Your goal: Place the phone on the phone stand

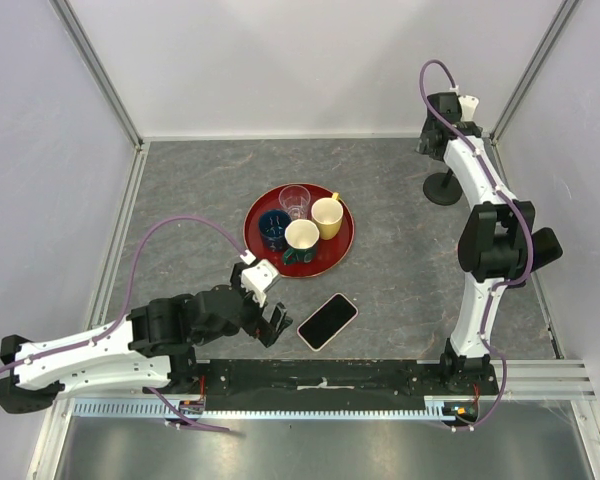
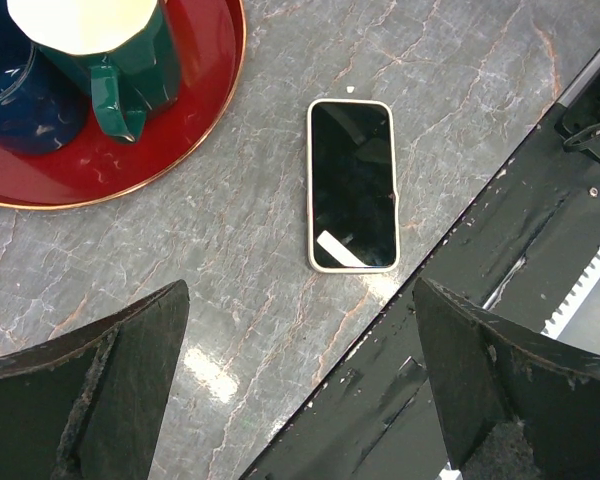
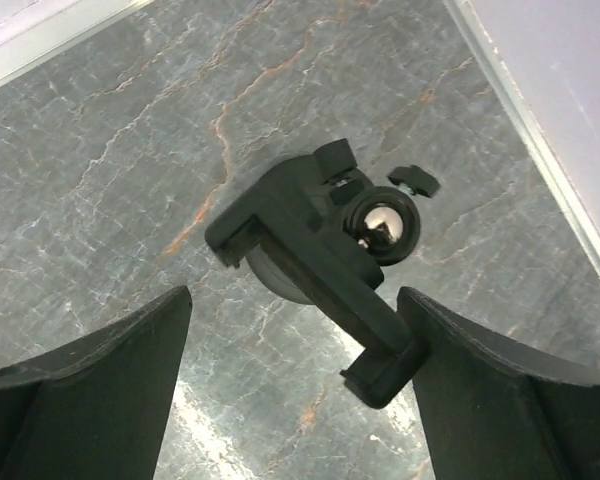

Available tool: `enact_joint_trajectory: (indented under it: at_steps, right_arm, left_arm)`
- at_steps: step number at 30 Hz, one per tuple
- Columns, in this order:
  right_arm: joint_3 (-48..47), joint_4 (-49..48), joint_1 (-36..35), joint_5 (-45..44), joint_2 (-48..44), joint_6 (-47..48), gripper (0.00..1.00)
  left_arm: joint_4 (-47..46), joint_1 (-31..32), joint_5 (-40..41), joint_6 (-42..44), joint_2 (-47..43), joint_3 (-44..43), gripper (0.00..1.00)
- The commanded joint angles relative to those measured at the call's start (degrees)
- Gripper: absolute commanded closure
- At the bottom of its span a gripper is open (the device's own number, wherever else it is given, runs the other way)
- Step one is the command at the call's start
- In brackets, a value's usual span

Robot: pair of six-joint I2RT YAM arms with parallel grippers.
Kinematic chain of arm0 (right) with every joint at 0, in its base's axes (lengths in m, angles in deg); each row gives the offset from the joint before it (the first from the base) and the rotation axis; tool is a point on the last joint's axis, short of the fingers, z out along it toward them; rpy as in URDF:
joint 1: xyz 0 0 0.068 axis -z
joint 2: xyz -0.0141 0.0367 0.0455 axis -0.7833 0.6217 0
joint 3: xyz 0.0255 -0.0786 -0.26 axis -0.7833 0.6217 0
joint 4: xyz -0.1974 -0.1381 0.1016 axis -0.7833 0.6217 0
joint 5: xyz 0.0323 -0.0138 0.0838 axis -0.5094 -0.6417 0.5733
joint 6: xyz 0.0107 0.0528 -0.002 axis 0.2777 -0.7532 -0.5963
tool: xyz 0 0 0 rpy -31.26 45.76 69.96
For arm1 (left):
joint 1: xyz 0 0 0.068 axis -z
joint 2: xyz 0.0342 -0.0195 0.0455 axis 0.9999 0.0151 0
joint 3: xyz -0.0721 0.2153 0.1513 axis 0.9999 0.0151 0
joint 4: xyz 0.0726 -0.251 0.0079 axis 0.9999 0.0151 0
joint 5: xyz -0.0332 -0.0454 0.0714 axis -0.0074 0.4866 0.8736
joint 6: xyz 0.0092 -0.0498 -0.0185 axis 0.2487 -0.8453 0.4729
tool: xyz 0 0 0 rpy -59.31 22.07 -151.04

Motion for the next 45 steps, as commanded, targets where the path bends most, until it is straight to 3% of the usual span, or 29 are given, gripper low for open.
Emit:
enact_joint_trajectory:
  at_steps: [1, 4, 9, 13, 15, 18, 23, 26, 30, 31, 34, 38, 41, 45]
  right_arm:
    - [3.3, -6.1, 0.34, 3.91, -3.62, 4.18, 0.21]
    - [6.45, -8.29, 0.26, 3.65, -5.55, 7.96, 0.33]
    - [9.98, -11.81, 0.96, 6.45, -8.28, 15.16, 0.37]
    - [13.76, -14.97, 2.54, 12.77, -11.35, 13.78, 0.18]
    - [14.64, -16.37, 3.33, 14.71, -12.76, 11.59, 0.18]
    - [14.47, -16.56, 5.26, 18.93, -12.33, 10.79, 0.35]
    - [14.21, -17.44, 5.62, 21.04, -11.45, 10.96, 0.49]
    - [13.24, -17.53, 5.62, 23.33, -10.57, 12.45, 0.64]
    - [12.97, -17.44, 5.62, 24.73, -10.65, 15.7, 0.97]
    - [13.06, -17.09, 5.62, 25.61, -11.26, 16.84, 1.0]
    - [12.71, -11.83, 5.7, 33.06, -12.76, 22.72, 1.0]
    - [14.55, -0.51, 5.71, 49.49, -15.39, 33.44, 1.0]
    - [21.39, 2.68, 5.7, 60.66, -20.74, 41.62, 1.0]
    - [31.24, 3.13, 5.88, 66.21, -30.49, 49.97, 1.0]
  left_arm:
    - [-0.78, 0.29, 1.3, -0.04, 0.45, -1.08, 0.0]
    - [-0.78, 0.2, 1.13, 0.05, 0.54, -1.08, 0.0]
    - [-0.95, 0.2, 0.6, 0.14, 0.89, -1.08, 0.0]
    - [-0.95, 0.29, 0.34, 0.14, 1.33, -1.08, 0.0]
    - [-0.95, 0.2, 0.25, 0.05, 1.51, -1.08, 0.0]
    - [-0.87, 0.2, 0.25, 0.05, 1.69, -1.0, 0.0]
    - [-1.13, 0.2, -0.1, 0.14, 1.33, -0.91, 0.0]
    - [-1.31, 0.2, -0.63, 0.4, 2.03, -0.91, 0.0]
    - [-1.48, 0.2, -1.16, 0.67, 3.18, -1.0, 0.0]
    - [-1.57, 0.2, -1.24, 0.75, 3.18, -1.0, 0.0]
    - [-1.83, 0.29, -1.77, 0.93, 3.36, -0.91, 0.0]
    - [-2.36, 0.2, -3.08, 1.37, 3.36, -0.82, 0.0]
    - [-2.89, 0.2, -4.31, 1.98, 3.88, -0.73, 0.0]
    - [-3.15, 0.2, -5.64, 2.42, 4.94, -0.91, 0.0]
